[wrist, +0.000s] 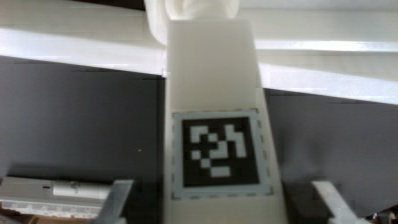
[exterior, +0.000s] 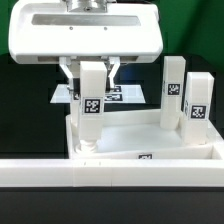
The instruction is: Assemble desk
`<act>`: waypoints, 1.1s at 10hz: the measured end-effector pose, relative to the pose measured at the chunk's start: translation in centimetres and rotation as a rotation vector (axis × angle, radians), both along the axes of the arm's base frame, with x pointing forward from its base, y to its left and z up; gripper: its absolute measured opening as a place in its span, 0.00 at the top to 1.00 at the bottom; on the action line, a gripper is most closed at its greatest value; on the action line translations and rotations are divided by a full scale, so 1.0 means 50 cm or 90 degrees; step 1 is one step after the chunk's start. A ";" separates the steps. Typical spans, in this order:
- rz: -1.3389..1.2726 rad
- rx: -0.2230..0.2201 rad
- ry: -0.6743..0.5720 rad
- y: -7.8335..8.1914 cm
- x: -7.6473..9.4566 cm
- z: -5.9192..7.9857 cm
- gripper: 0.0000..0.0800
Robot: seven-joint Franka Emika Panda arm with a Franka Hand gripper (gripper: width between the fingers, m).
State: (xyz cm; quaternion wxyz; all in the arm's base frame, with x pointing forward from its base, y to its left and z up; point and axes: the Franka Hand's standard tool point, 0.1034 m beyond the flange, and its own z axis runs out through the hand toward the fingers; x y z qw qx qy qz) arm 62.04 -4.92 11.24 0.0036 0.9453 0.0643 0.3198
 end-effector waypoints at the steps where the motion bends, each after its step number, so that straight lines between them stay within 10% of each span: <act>1: 0.001 0.001 0.003 0.001 0.000 -0.001 0.64; 11: -0.006 0.000 0.005 -0.015 -0.005 -0.001 0.64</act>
Offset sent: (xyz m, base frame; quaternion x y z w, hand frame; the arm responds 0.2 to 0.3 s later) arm 0.0000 0.0000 0.0000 0.0000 0.0000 0.0000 1.0000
